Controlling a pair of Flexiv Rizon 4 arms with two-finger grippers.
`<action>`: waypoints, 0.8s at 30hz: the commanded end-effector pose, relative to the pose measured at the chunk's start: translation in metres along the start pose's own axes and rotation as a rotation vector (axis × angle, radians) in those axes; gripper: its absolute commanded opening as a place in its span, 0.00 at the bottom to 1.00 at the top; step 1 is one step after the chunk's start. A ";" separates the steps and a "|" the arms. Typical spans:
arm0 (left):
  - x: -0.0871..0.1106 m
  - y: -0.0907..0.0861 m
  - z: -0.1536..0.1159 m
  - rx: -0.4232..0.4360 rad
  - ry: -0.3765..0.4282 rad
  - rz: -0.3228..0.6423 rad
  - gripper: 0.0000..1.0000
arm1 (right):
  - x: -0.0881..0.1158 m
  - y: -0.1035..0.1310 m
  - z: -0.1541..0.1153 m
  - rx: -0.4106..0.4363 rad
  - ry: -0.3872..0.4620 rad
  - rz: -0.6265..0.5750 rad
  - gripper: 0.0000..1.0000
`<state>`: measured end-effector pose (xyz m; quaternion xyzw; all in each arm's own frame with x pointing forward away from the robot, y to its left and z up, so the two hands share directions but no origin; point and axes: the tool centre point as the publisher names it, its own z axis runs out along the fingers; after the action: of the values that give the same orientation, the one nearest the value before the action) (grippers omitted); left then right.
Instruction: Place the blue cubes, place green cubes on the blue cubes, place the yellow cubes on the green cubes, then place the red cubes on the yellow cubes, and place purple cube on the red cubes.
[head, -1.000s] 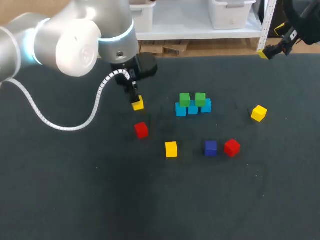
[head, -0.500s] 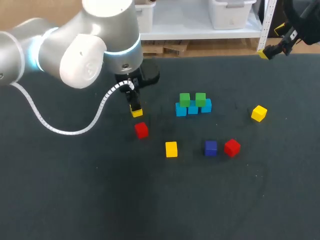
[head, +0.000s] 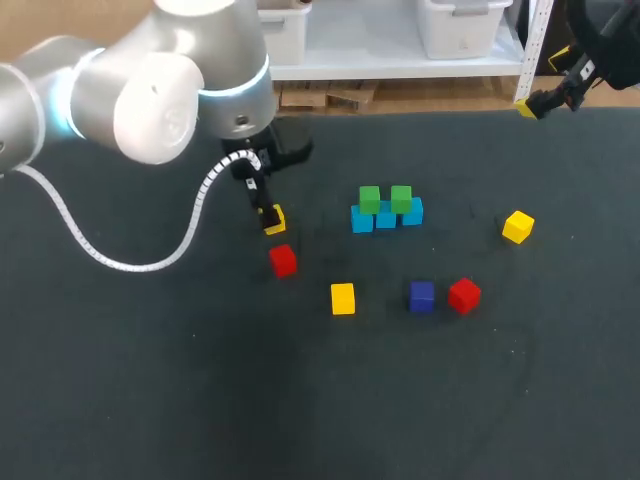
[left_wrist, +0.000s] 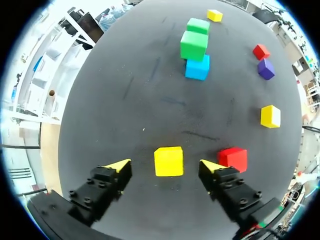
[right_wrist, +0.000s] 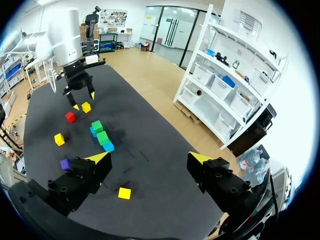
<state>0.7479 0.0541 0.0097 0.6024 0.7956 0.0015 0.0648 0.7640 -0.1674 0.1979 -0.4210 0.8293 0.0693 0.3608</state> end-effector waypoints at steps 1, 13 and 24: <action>-0.005 0.006 0.004 0.049 0.001 -0.001 0.06 | 0.000 0.000 0.000 0.000 0.000 0.000 1.00; -0.009 0.010 -0.003 0.095 -0.020 -0.020 0.00 | 0.000 0.000 0.000 0.000 0.000 0.000 1.00; -0.017 0.008 -0.031 0.031 -0.018 -0.014 0.00 | 0.000 0.000 0.000 0.000 0.000 0.000 1.00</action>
<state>0.7639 0.0440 0.0401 0.5992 0.7979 -0.0326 0.0570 0.7640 -0.1674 0.1979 -0.4210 0.8293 0.0693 0.3608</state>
